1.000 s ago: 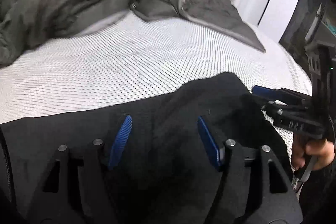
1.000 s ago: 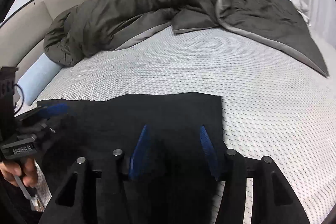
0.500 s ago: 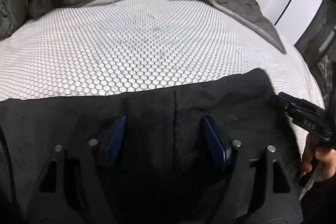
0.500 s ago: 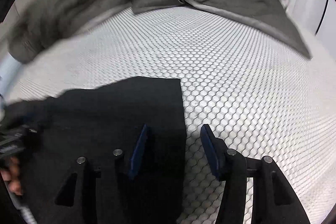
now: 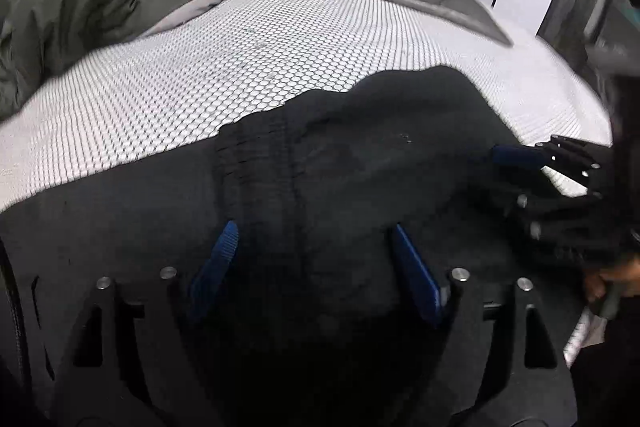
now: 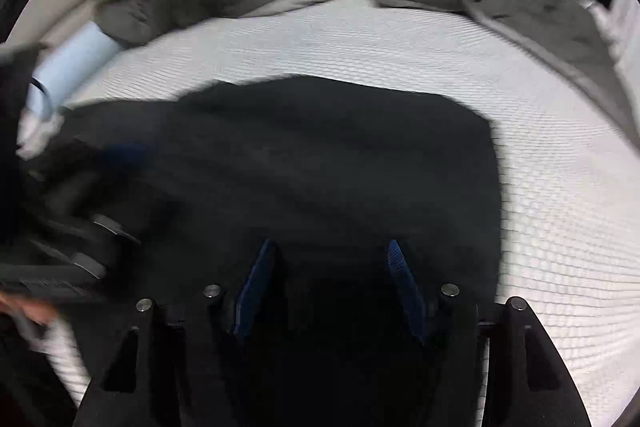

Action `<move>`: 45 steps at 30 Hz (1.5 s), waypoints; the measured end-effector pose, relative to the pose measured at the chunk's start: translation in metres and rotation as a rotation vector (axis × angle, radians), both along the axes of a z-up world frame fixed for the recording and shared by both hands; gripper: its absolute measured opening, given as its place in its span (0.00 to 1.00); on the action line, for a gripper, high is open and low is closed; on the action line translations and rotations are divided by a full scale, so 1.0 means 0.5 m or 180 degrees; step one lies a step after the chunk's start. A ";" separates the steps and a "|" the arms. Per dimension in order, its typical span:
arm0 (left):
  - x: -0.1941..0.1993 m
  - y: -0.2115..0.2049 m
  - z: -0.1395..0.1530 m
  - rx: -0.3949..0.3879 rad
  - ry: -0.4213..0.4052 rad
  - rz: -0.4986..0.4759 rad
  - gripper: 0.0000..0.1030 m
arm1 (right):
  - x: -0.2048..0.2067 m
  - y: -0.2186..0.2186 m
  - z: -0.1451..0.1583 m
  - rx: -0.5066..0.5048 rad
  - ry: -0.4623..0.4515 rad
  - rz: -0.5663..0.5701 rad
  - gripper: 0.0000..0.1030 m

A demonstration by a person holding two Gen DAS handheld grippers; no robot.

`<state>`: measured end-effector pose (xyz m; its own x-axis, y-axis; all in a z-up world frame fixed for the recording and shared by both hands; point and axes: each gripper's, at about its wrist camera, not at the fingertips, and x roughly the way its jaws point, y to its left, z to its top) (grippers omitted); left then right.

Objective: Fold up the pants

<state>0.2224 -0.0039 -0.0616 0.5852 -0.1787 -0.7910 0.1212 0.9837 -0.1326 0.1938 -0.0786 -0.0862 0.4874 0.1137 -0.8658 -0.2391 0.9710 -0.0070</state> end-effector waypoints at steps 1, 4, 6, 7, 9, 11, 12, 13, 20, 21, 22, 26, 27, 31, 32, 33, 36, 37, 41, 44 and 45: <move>-0.009 0.005 0.005 -0.0017 -0.0021 -0.0011 0.77 | -0.003 -0.021 0.006 -0.0070 -0.0050 -0.0096 0.58; -0.052 0.000 0.031 0.0061 -0.0143 -0.0010 0.77 | -0.023 -0.096 0.040 0.0020 -0.0173 -0.0319 0.59; -0.097 -0.012 0.058 -0.0015 -0.0295 -0.0142 0.77 | -0.041 -0.112 0.063 0.0142 -0.0213 -0.0368 0.59; -0.103 -0.021 0.061 -0.0013 -0.0318 -0.0210 0.77 | -0.053 -0.107 0.086 0.0252 -0.0275 -0.0280 0.59; -0.115 -0.051 0.055 0.0085 -0.0308 -0.0348 0.78 | -0.069 -0.069 0.101 0.0353 -0.0324 -0.0066 0.60; -0.111 -0.075 0.030 0.0199 -0.0202 -0.0428 0.78 | -0.088 -0.021 0.092 0.0441 -0.0250 0.0115 0.65; -0.104 -0.081 0.011 0.0281 -0.0115 -0.0415 0.78 | -0.089 -0.013 0.085 0.0475 -0.0175 0.0169 0.65; -0.102 -0.082 -0.001 0.0329 -0.0091 -0.0417 0.78 | -0.094 0.008 0.062 0.0448 -0.0033 0.0255 0.65; -0.161 -0.018 0.026 0.0232 -0.0271 -0.0156 0.77 | -0.139 -0.054 0.057 -0.0129 -0.0212 -0.0040 0.65; -0.178 -0.013 0.033 0.0137 -0.0316 -0.0107 0.77 | -0.150 -0.068 0.069 -0.0093 -0.0275 -0.0090 0.65; -0.183 -0.012 0.036 0.0071 -0.0337 -0.0102 0.77 | -0.170 -0.079 0.083 -0.0017 -0.0326 -0.0136 0.65; -0.196 -0.058 0.041 -0.0031 -0.0396 -0.0316 0.77 | -0.202 -0.034 0.107 0.0374 -0.0355 0.0163 0.65; -0.193 -0.074 0.034 -0.0026 -0.0361 -0.0366 0.77 | -0.204 -0.014 0.104 0.0392 -0.0336 0.0255 0.66; -0.191 -0.096 0.000 0.0138 -0.0206 -0.0457 0.77 | -0.189 0.040 0.046 0.0074 -0.0131 0.0420 0.65; -0.198 -0.091 -0.001 0.0148 -0.0216 -0.0477 0.75 | -0.194 0.032 0.042 0.0015 -0.0147 0.0418 0.65; -0.206 -0.080 0.000 0.0114 -0.0235 -0.0506 0.74 | -0.200 0.022 0.043 -0.0018 -0.0163 0.0411 0.65; -0.225 -0.049 0.003 0.0026 -0.0241 -0.0552 0.72 | -0.219 -0.038 0.052 -0.0074 -0.0186 0.0286 0.65; -0.229 -0.039 0.003 0.0048 -0.0237 -0.0537 0.72 | -0.229 -0.067 0.051 -0.0042 -0.0169 0.0228 0.65; -0.242 -0.022 0.012 0.0045 -0.0228 -0.0508 0.72 | -0.248 -0.157 0.047 0.0162 -0.0084 0.0005 0.72; -0.245 0.001 0.042 -0.0089 -0.0376 -0.0375 0.73 | -0.246 -0.187 0.063 0.0419 -0.0091 -0.0017 0.72; -0.244 0.010 0.044 -0.0128 -0.0394 -0.0299 0.74 | -0.247 -0.197 0.069 0.0555 -0.0100 -0.0036 0.72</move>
